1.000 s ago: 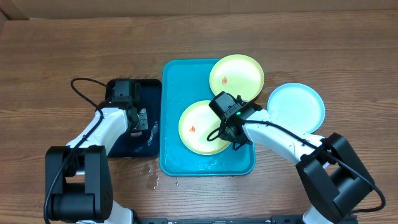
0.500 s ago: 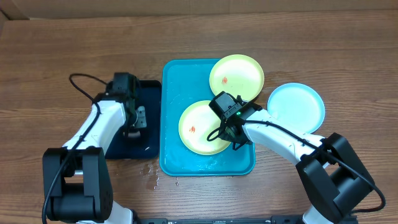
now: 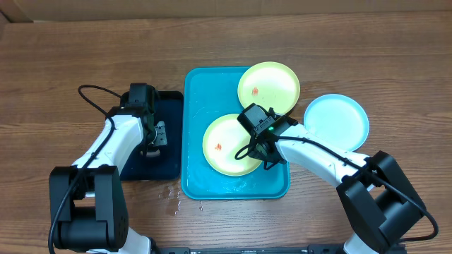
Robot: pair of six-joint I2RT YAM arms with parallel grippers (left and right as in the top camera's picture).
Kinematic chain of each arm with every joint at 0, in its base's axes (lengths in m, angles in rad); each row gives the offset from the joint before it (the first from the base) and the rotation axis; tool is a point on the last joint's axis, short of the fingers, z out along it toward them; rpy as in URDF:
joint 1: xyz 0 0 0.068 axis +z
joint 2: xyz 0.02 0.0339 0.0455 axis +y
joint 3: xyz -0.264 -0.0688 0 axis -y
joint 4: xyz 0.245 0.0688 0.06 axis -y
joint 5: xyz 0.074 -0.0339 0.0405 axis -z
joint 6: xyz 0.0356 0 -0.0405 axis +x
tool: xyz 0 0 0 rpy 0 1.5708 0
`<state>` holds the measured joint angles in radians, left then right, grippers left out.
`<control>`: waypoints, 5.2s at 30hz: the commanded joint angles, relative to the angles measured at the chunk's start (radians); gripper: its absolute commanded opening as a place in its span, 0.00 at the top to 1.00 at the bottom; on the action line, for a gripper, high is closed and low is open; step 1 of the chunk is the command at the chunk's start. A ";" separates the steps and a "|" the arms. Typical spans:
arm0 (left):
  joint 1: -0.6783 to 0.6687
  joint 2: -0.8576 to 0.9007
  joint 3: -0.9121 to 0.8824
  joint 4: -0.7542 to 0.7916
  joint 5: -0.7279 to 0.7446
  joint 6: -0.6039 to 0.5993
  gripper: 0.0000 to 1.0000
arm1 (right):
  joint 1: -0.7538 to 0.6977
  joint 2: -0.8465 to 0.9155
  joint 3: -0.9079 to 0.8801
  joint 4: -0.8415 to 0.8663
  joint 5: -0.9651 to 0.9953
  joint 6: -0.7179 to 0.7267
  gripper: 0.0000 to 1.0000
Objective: Clean dirty plates on tray and stack at the side
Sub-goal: 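Carry the sponge onto the yellow plate held by the right gripper, then scrub the yellow plate surface with the sponge in the left gripper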
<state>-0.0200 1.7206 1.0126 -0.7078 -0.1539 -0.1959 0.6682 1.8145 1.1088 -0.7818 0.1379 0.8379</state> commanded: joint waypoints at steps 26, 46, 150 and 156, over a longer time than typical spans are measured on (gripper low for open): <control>-0.150 -0.123 0.131 -0.056 0.569 0.016 0.96 | -0.002 -0.017 -0.003 0.108 -0.155 0.000 0.92; -0.406 -0.121 0.064 0.009 0.116 -0.131 0.96 | -0.002 -0.017 -0.004 0.119 -0.113 0.000 0.92; -0.446 0.083 0.147 0.118 0.539 -0.223 0.96 | -0.002 -0.017 -0.031 0.122 -0.117 0.000 0.95; -0.384 0.001 0.301 -0.017 0.437 -0.219 0.96 | -0.002 -0.017 -0.031 0.119 -0.117 0.000 0.95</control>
<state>-0.4454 1.8072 1.2251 -0.6983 0.3176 -0.4129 0.6674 1.8111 1.0935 -0.6556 0.0151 0.8371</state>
